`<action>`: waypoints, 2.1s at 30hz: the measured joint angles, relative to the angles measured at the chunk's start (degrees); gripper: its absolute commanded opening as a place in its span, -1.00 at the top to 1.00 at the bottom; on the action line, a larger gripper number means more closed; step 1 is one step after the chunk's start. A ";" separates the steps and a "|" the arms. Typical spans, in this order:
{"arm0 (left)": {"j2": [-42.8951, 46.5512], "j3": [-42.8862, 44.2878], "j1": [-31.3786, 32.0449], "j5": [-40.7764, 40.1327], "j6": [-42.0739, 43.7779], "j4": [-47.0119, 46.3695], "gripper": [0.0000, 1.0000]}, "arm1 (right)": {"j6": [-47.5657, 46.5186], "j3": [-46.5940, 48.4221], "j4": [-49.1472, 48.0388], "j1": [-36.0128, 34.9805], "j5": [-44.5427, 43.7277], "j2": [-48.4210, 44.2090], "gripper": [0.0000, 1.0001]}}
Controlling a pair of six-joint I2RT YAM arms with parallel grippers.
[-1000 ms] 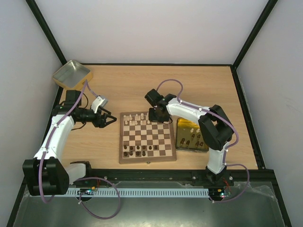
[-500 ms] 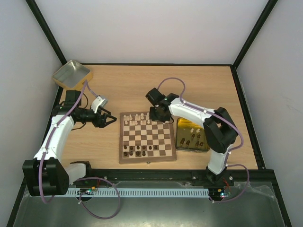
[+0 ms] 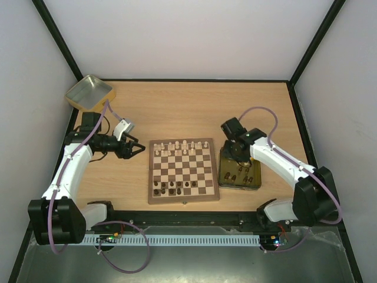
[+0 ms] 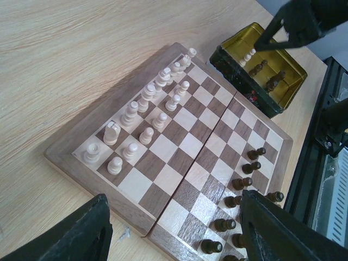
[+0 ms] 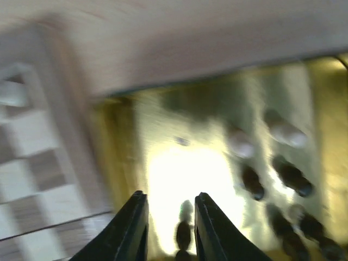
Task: Set up the chess pieces on the board
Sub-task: Pick up the chess piece from the storage box, then place the chess piece on the chessboard.
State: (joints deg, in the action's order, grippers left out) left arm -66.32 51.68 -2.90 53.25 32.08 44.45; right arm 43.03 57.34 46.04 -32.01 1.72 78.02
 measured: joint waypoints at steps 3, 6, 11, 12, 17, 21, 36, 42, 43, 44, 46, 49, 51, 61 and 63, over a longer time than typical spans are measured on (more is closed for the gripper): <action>0.00 0.00 0.13 0.00 0.00 0.02 -0.30 | 0.37 -6.08 0.44 2.80 0.07 -0.59 0.53; 0.00 0.00 0.20 0.00 0.00 0.00 -0.30 | 0.68 -9.07 0.26 4.46 0.28 -1.09 0.53; 0.00 -0.02 0.37 0.00 -0.02 0.00 -0.30 | 0.72 -10.97 -1.57 6.93 0.85 -1.29 0.53; 0.00 -0.02 0.37 0.00 -0.02 0.00 -0.30 | 0.72 -11.19 -1.90 7.34 0.90 -1.29 0.53; -0.02 0.00 0.37 0.00 -0.02 0.02 -0.30 | 0.44 -11.56 -3.54 8.85 0.98 -0.70 0.53; -0.02 0.00 0.37 0.00 -0.02 0.02 -0.30 | -0.33 -11.58 -5.05 9.64 1.09 1.03 0.55; -0.02 0.00 0.81 -0.20 -0.04 0.00 -0.30 | -2.78 -11.54 -7.10 10.69 -0.35 4.15 0.84; -0.02 0.00 1.11 -0.22 -0.09 0.00 -0.30 | -3.15 -11.41 -6.43 10.69 -0.74 3.34 0.88; -0.02 0.00 1.11 -0.22 -0.11 0.00 -0.30 | -3.17 -11.26 -6.23 10.69 -0.74 3.30 0.88; -0.02 0.00 1.11 -0.22 -0.13 0.00 -0.30 | -3.21 -11.10 -6.01 10.69 -0.74 3.15 0.88; -0.02 0.00 1.11 -0.24 -0.17 0.00 -0.30 | -3.37 -10.82 -5.44 10.67 -0.72 2.45 0.88; -0.02 -0.02 1.11 -0.24 -0.20 -0.02 -0.30 | -3.43 -9.40 -3.85 10.64 -0.70 0.98 0.87; -0.02 0.00 1.14 -0.26 -0.22 -0.02 -0.30 | -3.39 -7.87 -2.62 9.97 -0.90 0.04 0.87; -0.02 -0.02 1.40 -0.37 -0.42 -0.20 -0.30 | -0.74 5.20 1.60 -3.04 -2.25 1.46 0.85; -0.02 -0.02 1.40 -0.39 -0.46 -0.28 -0.30 | -0.11 7.54 1.55 -5.81 -2.19 3.54 0.85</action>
State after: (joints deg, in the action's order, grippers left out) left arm -66.35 51.66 -1.50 52.86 31.62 44.16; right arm 42.92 64.88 47.59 -37.82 -0.47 81.56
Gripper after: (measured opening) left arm 0.651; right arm 0.073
